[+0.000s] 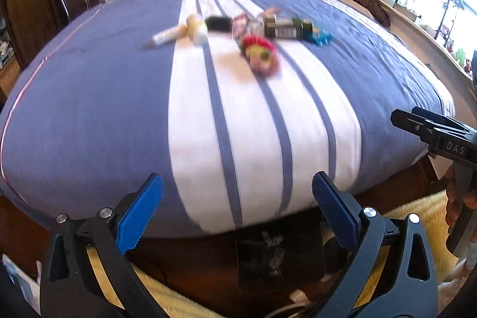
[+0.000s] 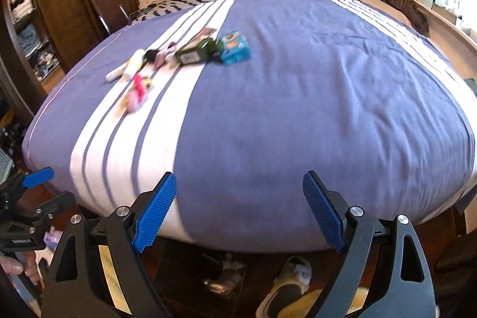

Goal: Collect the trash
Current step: 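Grasp the fuzzy hair tie with the left tool while the right tool grasps the blue wipes pack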

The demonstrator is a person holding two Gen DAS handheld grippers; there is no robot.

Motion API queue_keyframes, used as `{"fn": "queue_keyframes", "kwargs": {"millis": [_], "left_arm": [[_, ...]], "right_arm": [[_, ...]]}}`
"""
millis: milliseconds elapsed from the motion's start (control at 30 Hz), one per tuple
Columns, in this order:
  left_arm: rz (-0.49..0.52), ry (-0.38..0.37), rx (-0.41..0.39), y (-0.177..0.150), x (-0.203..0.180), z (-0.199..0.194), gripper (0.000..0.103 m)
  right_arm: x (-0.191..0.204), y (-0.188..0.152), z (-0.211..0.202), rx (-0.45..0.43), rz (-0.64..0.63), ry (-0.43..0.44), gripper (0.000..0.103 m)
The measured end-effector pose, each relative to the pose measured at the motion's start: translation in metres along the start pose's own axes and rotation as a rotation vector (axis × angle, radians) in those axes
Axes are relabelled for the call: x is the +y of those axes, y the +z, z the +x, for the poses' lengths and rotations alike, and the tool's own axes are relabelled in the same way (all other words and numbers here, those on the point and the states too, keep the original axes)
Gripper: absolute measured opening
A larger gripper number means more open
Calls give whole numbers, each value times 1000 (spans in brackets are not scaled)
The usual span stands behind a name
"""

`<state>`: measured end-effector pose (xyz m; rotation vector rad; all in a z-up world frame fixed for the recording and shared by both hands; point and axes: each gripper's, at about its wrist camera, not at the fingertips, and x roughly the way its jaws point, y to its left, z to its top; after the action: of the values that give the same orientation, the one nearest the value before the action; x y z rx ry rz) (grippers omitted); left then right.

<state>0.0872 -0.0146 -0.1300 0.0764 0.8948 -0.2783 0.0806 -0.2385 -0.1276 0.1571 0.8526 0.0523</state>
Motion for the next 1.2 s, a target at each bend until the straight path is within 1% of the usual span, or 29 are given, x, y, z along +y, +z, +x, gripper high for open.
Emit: {"fn": "queue_keyframes", "kwargs": {"millis": [200,367,467,533,567,633,700,767,833,933,1000,1067,1133,1200], "left_arm": [[-10,-16,-25,42,0,13,95],[-5,-23,-29,76,-9,36,94],[-12,-30,-19,91,-12,52,86],[-14,-30,-6,97,-14,62,75],[-14,-30,4,101,-14,68,72],[-17,-34,22,106,-13,79,60],[-19,-38,34,109,-12,88,57],[-18,-47,45,111,-11,96,51],[-10,-54,53,112,-11,102,43],[-2,-54,49,115,-10,107,34],[-7,-58,48,119,-7,111,32],[-9,-61,48,123,-5,115,31],[-3,-59,47,126,-4,118,31],[8,-58,46,127,-5,119,30]], "right_arm": [[-7,40,15,-12,0,-15,87],[-4,68,37,-22,-27,-8,86],[-2,82,53,-21,-40,-8,83],[-1,89,62,-18,-42,-2,80],[1,93,67,-15,-47,0,79],[6,98,77,-6,-68,-1,72],[12,105,89,4,-95,-3,71],[15,112,101,15,-118,-23,69],[17,117,112,26,-128,-38,67],[19,126,127,39,-134,-58,66],[21,132,134,38,-140,-65,66],[23,138,140,37,-147,-69,62],[25,142,145,35,-152,-78,48],[24,144,147,34,-146,-76,45]]}}
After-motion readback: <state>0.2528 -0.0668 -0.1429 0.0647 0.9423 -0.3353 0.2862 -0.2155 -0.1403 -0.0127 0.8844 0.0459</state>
